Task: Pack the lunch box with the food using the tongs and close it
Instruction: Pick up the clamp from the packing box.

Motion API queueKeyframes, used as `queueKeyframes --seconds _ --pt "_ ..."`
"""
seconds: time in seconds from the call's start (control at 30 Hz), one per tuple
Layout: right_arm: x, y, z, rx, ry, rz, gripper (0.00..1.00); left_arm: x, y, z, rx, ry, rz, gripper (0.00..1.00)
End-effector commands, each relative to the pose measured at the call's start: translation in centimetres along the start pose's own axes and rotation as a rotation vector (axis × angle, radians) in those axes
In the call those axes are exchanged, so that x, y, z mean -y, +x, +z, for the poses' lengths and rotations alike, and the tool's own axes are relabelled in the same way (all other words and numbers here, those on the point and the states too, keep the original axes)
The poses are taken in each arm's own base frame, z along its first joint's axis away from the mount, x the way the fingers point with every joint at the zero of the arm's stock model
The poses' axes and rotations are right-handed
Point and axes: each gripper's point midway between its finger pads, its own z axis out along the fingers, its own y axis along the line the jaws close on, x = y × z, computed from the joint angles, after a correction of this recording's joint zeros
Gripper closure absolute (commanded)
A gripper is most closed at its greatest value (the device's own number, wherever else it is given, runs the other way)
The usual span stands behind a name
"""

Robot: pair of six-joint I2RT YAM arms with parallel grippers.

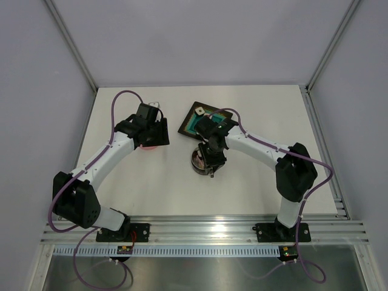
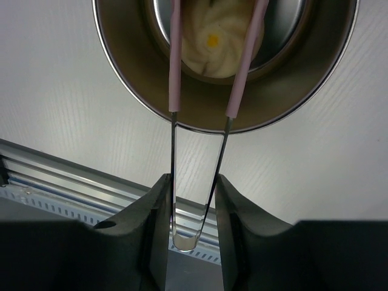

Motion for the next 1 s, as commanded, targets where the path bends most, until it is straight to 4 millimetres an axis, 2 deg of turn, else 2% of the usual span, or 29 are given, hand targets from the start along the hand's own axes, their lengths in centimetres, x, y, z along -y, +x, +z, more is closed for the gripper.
queueKeyframes --seconds 0.0,0.13,0.57,0.77,0.97 --pt "-0.8 -1.1 -3.3 0.085 -0.015 0.000 0.72 0.3 -0.9 -0.2 0.033 0.023 0.009 0.39" --pt "-0.6 -1.1 -4.5 0.101 -0.005 0.000 0.72 0.3 -1.0 -0.4 0.040 0.023 0.007 0.39" --pt "-0.3 -1.6 -6.2 0.145 0.011 0.005 0.70 0.3 -1.0 -0.5 0.044 0.021 0.008 0.39" --pt "-0.2 -1.5 -5.6 0.132 0.018 0.001 0.63 0.2 -1.0 -0.5 0.043 0.018 0.007 0.39" --pt "-0.3 -1.7 -5.3 0.133 0.018 0.000 0.60 0.1 -1.0 -0.5 0.043 0.015 0.009 0.39"
